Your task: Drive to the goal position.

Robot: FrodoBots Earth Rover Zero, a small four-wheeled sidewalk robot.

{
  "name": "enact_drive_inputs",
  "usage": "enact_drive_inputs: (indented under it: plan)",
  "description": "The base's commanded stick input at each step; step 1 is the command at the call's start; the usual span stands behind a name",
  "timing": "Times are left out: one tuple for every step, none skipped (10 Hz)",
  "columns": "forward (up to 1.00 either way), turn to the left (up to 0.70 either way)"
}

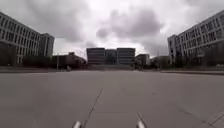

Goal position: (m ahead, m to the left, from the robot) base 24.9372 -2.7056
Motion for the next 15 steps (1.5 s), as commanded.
enact_drive_inputs:
  plan:
    - [1.00, 0.00]
    - [1.00, 0.00]
    - [1.00, 0.00]
    - [1.00, 0.00]
    - [1.00, 0.00]
    - [1.00, 0.00]
    - [1.00, 0.00]
    - [1.00, 0.00]
    - [1.00, 0.00]
    - [1.00, 0.00]
    - [1.00, 0.00]
    - [1.00, 0.00]
    - [1.00, 0.00]
    - [1.00, 0.00]
    - [1.00, 0.00]
